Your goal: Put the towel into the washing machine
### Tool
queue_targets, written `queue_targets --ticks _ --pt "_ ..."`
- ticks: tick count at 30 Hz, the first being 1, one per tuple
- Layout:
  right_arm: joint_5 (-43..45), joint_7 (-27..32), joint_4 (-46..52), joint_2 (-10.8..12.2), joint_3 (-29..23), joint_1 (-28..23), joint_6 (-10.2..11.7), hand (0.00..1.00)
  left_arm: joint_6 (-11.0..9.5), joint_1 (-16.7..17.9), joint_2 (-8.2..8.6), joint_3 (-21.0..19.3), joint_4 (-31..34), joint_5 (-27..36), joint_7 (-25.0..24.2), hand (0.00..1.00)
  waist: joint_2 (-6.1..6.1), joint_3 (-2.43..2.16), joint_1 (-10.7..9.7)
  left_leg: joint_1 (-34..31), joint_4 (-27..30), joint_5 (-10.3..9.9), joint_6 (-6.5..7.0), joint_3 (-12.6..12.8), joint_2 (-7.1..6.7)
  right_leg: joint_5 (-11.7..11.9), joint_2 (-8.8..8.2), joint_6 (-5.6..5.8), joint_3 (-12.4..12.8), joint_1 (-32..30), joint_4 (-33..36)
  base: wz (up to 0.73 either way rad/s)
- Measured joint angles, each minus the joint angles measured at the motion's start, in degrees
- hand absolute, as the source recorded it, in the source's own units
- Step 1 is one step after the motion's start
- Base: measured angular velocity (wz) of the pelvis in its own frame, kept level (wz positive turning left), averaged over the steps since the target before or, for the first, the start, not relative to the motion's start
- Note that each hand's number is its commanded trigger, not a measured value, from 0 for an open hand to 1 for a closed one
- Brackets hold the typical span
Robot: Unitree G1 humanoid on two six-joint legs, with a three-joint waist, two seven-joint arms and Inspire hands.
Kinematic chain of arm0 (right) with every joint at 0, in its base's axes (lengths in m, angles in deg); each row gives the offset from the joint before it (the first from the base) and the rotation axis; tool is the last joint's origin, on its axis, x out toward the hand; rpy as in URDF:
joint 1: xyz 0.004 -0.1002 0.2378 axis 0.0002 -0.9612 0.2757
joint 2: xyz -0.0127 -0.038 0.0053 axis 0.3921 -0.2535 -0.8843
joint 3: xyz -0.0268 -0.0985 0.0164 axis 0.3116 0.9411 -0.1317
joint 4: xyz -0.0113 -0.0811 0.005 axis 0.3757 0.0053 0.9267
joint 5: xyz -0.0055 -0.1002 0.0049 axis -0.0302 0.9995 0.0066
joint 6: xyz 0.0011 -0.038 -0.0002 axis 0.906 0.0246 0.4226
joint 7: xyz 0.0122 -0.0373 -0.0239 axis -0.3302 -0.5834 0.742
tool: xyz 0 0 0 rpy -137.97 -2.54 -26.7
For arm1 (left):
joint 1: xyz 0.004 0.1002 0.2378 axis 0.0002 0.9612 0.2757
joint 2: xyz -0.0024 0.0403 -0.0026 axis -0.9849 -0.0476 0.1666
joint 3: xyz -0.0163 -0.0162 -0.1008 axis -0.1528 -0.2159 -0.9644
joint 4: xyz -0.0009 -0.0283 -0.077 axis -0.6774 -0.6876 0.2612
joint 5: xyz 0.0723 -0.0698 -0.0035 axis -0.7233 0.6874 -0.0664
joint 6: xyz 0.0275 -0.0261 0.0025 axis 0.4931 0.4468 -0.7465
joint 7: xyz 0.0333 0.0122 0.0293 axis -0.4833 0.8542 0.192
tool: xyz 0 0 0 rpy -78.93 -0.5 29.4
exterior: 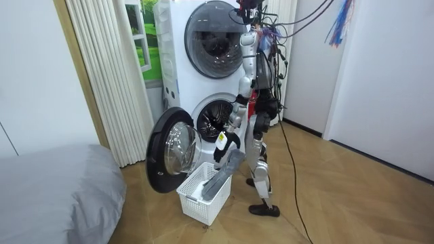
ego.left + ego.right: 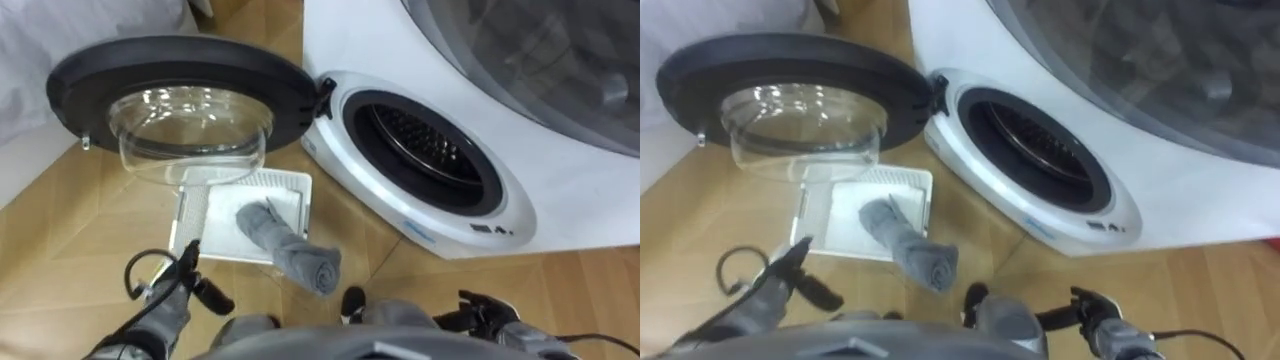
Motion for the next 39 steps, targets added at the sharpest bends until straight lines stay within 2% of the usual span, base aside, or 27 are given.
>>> queue_targets --ticks 2,4,5,6,8,12,18,22,23,26,29,34,39 --pt "0.0 0.4 -0.9 -0.1 1.1 1.7 0.1 0.0 -0.4 -2.0 0.07 0.1 -1.1 -2.2 0.0 0.0 0.0 0.14 -0.2 -1.7 1.7 0.0 -0.01 0.6 0.02 0.0 -0.05 -0.03 1.0 -2.4 2.1 -0.28" --pt "-0.1 0.6 -1.0 0.1 2.2 3.1 0.1 0.0 -0.6 -4.3 0.1 0.4 -2.3 -3.2 0.0 0.0 0.08 0.51 -0.7 -3.3 3.5 0.0 -0.02 0.7 0.01 -0.2 -0.25 -0.32 1.4 -3.9 3.6 -0.12" --pt "-0.1 0.6 -1.0 0.1 2.6 4.0 0.1 0.0 -0.7 -6.5 0.08 0.9 -3.2 -4.0 0.0 0.0 0.04 0.86 -1.0 -4.8 4.6 0.0 -0.02 0.7 -0.1 -0.3 -0.52 -0.53 1.4 -5.6 4.8 0.06" --pt "-0.1 0.7 -1.0 0.0 3.2 5.3 0.1 0.0 -0.7 -8.6 0.08 1.4 -3.9 -5.4 0.1 0.0 0.02 1.47 -1.3 -6.7 6.0 -0.1 -0.02 0.6 -0.21 -0.4 -0.86 -0.72 1.4 -7.6 6.2 0.07" --pt "-0.1 1.1 -1.0 0.1 3.9 6.6 0.2 0.0 -1.0 -10.7 0.05 2.2 -4.1 -6.5 0.7 0.0 -0.08 1.93 -2.0 -9.4 7.6 -0.1 0.1 0.6 -0.51 -0.9 -1.25 -1.53 1.5 -10.3 7.8 0.06" --pt "-0.4 2.5 -0.8 0.3 6.1 8.9 0.8 0.0 -1.2 -13.2 0.55 4.7 -4.9 -7.2 2.6 0.0 0.12 2.17 -2.1 -15.4 12.4 -0.7 0.3 0.5 -0.36 -1.1 -1.3 -2.16 2.9 -16.1 11.2 -0.01" --pt "-3.7 4.2 -0.5 0.4 10.2 12.0 1.3 0.0 -0.7 -15.7 0.66 8.9 -5.3 -8.3 6.3 0.0 0.26 2.68 -3.3 -23.7 17.1 -1.3 0.6 0.3 -0.31 -0.7 -1.74 -1.84 3.4 -24.1 15.5 0.01" --pt "-7.0 4.3 1.3 0.4 10.9 12.0 1.4 0.0 -0.4 -16.6 0.9 10.8 -5.2 -10.2 8.4 0.0 0.56 2.89 -4.0 -28.1 19.6 -1.7 0.29 0.2 0.27 0.3 -1.43 -2.51 3.4 -27.9 16.6 -0.03" --pt "-7.9 4.4 1.6 0.4 11.1 12.2 1.6 0.0 -0.4 -17.1 0.98 11.8 -5.3 -10.4 8.9 0.0 0.57 2.9 -4.1 -29.4 20.2 -1.7 0.29 0.4 0.36 0.7 -1.32 -2.99 3.6 -29.4 17.0 -0.12" --pt "-9.1 4.5 2.2 0.4 11.7 12.6 2.3 0.0 -0.5 -17.7 0.98 13.5 -5.2 -10.4 10.0 0.0 0.68 3.02 -4.3 -32.2 22.1 -2.2 0.24 0.5 0.8 1.1 -0.64 -3.4 4.5 -32.2 18.1 -0.16" --pt "-10.5 4.6 3.6 0.4 12.5 13.2 2.6 0.0 -0.5 -19.1 0.98 13.9 -5.1 -10.5 10.6 0.0 0.73 3.06 -4.9 -36.1 25.0 -3.2 -0.04 0.4 1.4 0.9 -0.47 -3.77 4.6 -36.0 20.3 -0.07" --pt "-12.1 4.8 4.2 0.5 13.8 14.3 3.2 0.0 -0.6 -22.1 0.69 16.9 -5.2 -10.9 12.7 0.0 0.67 3.14 -5.3 -41.6 30.1 -4.8 -0.09 0.5 2.55 0.3 0.03 -4.56 4.6 -41.6 24.3 -0.09" --pt "-15.0 5.1 6.4 0.2 16.3 14.9 4.1 0.0 -0.7 -23.8 -0.1 20.4 -5.2 -16.1 14.9 0.0 0.43 3.28 -6.5 -46.7 34.9 -6.6 -0.31 0.0 3.1 -1.4 0.08 -4.89 4.6 -46.6 29.0 0.01"
